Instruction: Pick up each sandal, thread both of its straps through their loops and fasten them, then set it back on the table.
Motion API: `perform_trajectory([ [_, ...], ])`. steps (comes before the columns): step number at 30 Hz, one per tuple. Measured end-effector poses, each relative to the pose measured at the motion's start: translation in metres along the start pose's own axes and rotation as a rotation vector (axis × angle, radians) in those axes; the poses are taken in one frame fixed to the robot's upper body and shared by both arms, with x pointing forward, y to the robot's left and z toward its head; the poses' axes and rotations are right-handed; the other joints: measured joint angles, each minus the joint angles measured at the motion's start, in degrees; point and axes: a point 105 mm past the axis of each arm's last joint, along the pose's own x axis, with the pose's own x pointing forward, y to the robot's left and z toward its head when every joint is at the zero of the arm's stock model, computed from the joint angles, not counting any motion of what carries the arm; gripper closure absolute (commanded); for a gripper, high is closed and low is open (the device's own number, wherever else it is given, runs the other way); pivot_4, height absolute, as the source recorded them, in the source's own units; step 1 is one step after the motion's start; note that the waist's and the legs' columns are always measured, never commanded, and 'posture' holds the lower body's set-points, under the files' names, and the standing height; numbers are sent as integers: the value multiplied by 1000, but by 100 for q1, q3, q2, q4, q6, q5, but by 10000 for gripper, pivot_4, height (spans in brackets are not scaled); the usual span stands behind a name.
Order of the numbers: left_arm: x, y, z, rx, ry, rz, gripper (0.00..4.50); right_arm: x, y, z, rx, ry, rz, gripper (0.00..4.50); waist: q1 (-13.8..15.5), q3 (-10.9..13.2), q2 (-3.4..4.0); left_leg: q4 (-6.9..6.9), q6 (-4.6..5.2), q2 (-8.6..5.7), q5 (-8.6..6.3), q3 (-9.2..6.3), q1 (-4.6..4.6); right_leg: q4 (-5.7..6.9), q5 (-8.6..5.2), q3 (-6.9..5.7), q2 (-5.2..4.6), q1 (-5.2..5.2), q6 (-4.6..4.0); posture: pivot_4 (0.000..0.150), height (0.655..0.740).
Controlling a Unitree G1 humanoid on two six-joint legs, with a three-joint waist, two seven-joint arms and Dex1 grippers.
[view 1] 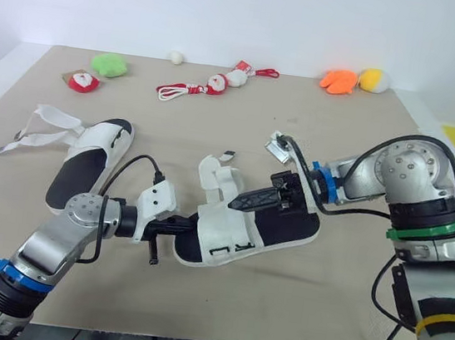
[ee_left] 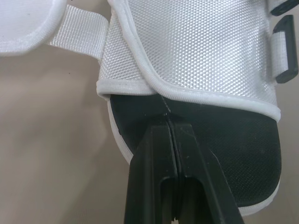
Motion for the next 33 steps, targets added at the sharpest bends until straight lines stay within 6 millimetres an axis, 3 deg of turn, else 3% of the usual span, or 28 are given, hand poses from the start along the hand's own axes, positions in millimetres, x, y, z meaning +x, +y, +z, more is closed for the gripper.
perform_trajectory([
  [7, 0, 0, 0, 0, 0, -1, 45000, -2, -5, 4, -28, -26, -38, 44531, 1, 0, 0, -3, -1, 0, -1, 0, 0, 0, 1, -1, 0, 0, 9, 1500, 7400],
  [16, 1, 0, 0, 0, -1, -1, 45000, -1, 2, 0, -112, -29, -7, 44531, 2, 0, 0, -3, -2, 0, -1, -1, 0, 0, 0, -2, -1, 0, 8, 1500, 7400],
  [27, 1, 0, 0, 1, -1, 0, 45000, 0, -10, 5, -217, -68, -61, 44531, 2, 0, 0, -3, -2, 0, -1, -1, 1, 0, 0, -3, 0, 0, 8, 1500, 7400],
  [33, 1, 0, 0, 2, -1, 1, 45000, -4, 6, 0, -272, -37, 21, 44531, 4, 0, 0, -4, -3, 0, -2, -1, 1, 0, 4, -3, -1, 0, 15, 1500, 7400],
])
